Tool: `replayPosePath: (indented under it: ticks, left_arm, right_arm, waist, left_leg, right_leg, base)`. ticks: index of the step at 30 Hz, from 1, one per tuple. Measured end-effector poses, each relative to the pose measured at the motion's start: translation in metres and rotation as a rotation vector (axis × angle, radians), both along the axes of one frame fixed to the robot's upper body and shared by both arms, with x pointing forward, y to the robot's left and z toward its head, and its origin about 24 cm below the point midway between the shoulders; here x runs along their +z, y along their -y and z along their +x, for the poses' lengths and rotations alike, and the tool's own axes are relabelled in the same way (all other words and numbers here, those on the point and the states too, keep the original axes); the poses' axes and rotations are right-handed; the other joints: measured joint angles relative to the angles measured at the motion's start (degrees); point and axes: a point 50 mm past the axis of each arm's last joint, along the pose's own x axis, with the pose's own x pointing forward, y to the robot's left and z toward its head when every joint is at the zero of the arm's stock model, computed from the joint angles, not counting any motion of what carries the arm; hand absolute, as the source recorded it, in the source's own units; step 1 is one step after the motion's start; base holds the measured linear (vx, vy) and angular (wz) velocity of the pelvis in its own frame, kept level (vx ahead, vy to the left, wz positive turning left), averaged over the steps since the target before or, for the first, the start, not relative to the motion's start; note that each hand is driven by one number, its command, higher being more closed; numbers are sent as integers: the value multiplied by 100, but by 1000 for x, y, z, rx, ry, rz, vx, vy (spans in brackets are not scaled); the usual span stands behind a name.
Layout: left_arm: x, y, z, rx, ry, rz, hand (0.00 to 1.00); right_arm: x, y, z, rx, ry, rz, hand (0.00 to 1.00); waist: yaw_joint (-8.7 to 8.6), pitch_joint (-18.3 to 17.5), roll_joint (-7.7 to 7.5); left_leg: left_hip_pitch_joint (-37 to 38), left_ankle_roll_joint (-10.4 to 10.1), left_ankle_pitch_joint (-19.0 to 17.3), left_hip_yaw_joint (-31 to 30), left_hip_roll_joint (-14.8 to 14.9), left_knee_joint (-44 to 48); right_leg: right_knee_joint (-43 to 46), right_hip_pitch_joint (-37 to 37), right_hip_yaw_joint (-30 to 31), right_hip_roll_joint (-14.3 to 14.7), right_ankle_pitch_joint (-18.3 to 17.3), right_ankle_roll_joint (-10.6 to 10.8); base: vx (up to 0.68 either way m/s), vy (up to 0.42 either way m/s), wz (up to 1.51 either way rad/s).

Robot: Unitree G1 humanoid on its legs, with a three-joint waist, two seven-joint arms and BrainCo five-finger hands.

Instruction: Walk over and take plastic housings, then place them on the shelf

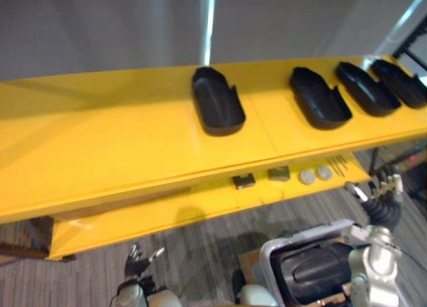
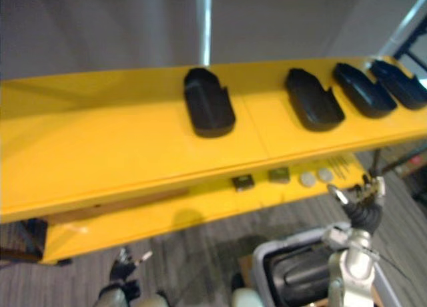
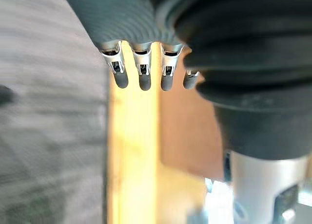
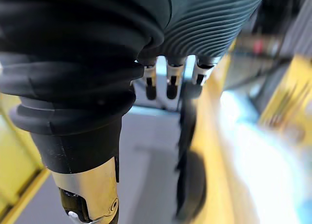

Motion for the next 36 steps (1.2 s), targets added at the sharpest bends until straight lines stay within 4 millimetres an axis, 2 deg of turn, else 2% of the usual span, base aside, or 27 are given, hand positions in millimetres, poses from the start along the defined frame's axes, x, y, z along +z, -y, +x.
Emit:
replayPosePath:
  ticks: [1,4,8,12,14,16,18,19,20,24,26,28,33,36]
  left_arm:
    - [5,5,12,-43,26,11,0]
    - [14,18,30,-113,67,19,0]
    - [15,29,36,-191,59,48,0]
    - [14,34,36,-221,43,54,0]
    - [11,33,32,-214,23,56,0]
    - [6,31,26,-198,-2,55,0]
    - [4,28,20,-165,-17,53,0]
    - [1,24,14,-139,-31,48,0]
    - [-2,21,8,-122,-46,46,0]
    - [-16,8,-18,-75,-140,56,0]
    - [-24,-3,-36,-35,-200,62,0]
    - [-25,-8,-40,11,-206,43,0]
    - [-19,-10,-33,72,-116,9,0]
    - [-2,-6,-6,7,-10,58,0]
  right_arm:
    - [1,0,-1,-4,6,-2,0]
    - [1,1,-8,-22,9,-7,0]
    - [5,0,-12,-29,44,-13,0]
    - [4,-2,-15,-19,58,-6,0]
    - [4,-4,-12,-3,64,-4,0]
    - [10,-9,-4,29,102,-9,0]
    - [19,-16,9,80,152,-22,0]
    - [28,-21,18,125,185,-42,0]
    - [34,-23,24,146,208,-53,0]
    - [42,-28,32,171,239,-71,0]
    - [51,-31,39,206,262,-93,0]
    - [57,-33,43,223,280,-106,0]
    - [71,-37,56,250,318,-127,0]
    - [70,-42,67,255,293,-113,0]
  waist:
    - [-93,17,11]
    - [-165,137,11]
    - [-296,336,28]
    - [-369,392,44]
    - [-330,433,64]
    - [-190,512,136]
    - [-51,584,209]
    - [3,644,285]
    - [44,678,305]
    - [260,721,233]
    - [281,735,208]
    - [288,747,227]
    - [368,805,327]
    - [397,930,364]
  left_leg:
    - [-61,14,-93,118,31,114]
    - [-78,47,-208,314,47,225]
    - [-92,88,-401,439,84,475]
    - [-283,121,-487,430,91,680]
    - [-299,131,-492,317,72,767]
    - [-398,182,-531,-761,-102,951]
    - [-394,137,-656,-1349,-187,982]
    - [-375,74,-828,-1594,-184,969]
    - [-377,33,-946,-1614,-171,968]
    - [-377,43,-986,-1535,-182,1028]
    - [-386,44,-985,-1534,-189,1030]
    - [-386,44,-985,-1535,-189,1020]
    - [-404,50,-981,-1553,-241,974]
    - [-493,92,-1007,-1745,-311,1173]
  right_leg:
    - [-21,-96,139,10,53,30]
    - [-89,-222,340,19,203,31]
    - [-104,-250,502,16,251,69]
    - [-101,-383,529,-8,262,88]
    - [-101,-404,602,-4,274,109]
    - [-103,-435,776,46,305,160]
    - [-100,-527,948,129,307,159]
    - [-105,-581,1076,221,326,155]
    - [-105,-633,1124,259,363,143]
    - [-198,-622,1190,234,483,124]
    - [-206,-631,1189,227,515,168]
    - [-209,-634,1185,226,527,182]
    - [-189,-717,1203,210,560,236]
    - [71,-840,1203,240,560,236]
  base:
    - [-14,71,-45]
    - [-14,68,-44]
    - [-31,59,-27]
    - [-38,46,-7]
    - [-18,35,-20]
    - [-42,40,-43]
    - [-93,63,-57]
    - [-115,74,-64]
    - [-122,88,-50]
    - [-77,61,-15]
    - [-12,37,-1]
    - [0,0,0]
    - [19,30,-2]
    - [0,47,-5]
